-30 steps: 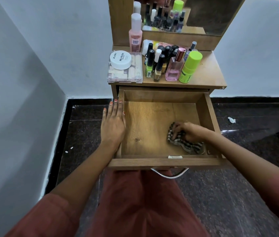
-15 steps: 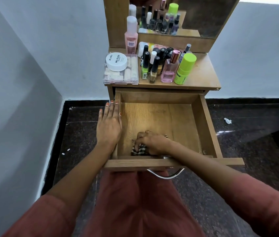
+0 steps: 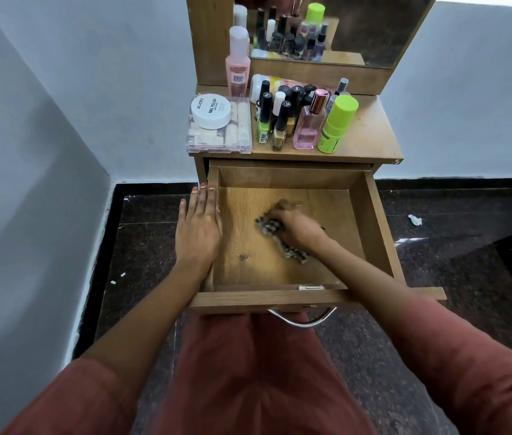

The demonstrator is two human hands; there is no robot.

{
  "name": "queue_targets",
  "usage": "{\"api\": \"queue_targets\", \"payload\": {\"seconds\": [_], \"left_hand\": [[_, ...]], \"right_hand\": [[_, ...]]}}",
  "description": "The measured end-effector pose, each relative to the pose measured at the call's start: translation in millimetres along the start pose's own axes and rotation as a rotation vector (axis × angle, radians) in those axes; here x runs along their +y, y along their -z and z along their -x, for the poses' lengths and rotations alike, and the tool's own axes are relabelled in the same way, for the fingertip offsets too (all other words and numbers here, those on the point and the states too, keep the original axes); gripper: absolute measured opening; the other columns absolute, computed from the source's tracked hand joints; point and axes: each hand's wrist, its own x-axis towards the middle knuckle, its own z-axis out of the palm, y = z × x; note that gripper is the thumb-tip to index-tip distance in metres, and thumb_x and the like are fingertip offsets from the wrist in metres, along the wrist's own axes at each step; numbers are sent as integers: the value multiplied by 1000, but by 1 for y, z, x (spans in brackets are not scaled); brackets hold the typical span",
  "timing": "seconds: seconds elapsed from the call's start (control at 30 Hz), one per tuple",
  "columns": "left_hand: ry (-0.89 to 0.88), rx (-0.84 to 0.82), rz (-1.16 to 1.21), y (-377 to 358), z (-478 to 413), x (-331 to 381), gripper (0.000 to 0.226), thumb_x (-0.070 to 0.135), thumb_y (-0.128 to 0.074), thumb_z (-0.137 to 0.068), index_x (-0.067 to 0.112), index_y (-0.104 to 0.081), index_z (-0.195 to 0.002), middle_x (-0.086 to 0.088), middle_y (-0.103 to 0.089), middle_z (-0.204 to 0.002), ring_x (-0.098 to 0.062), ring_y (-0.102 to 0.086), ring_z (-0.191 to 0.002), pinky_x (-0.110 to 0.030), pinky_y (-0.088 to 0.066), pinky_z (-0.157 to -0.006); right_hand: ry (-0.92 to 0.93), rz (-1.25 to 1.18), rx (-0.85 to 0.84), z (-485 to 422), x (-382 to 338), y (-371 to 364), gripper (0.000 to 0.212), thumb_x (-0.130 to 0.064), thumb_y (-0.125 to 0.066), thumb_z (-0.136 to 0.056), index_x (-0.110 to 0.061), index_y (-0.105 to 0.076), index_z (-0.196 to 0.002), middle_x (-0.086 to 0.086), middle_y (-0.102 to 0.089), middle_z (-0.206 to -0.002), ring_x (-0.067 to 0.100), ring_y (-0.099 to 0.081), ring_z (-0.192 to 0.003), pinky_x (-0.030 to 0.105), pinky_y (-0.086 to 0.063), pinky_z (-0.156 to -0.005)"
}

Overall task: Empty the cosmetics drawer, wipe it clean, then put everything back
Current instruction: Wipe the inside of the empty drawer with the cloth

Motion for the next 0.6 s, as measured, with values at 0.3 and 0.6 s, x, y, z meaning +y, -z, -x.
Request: {"api": "queue_targets", "payload": {"seconds": [0.3,0.6], "left_hand": [[7,-4,17,0,1,0,47,21,-19,-100,10,-12,-146,-8,-11,-155,-19,-4,-145,-34,1,-117],[3,-5,19,0,0,-1,48,22,-19,-100,9,-11,-146,-9,-11,-155,-19,-5,-145,-34,1,-117]], "right_hand": [[399,167,-203,20,-59,-25,42,2,-51,-79,-15,-60,-117,6,-46,-133,24,-42,-124,32,-33,-104],[70,73,-17,-18,-24,4,33,-14,-57,-88,-18,-57,-120,7,-49,-126,26,-49,-116,39,-46,-97]]}}
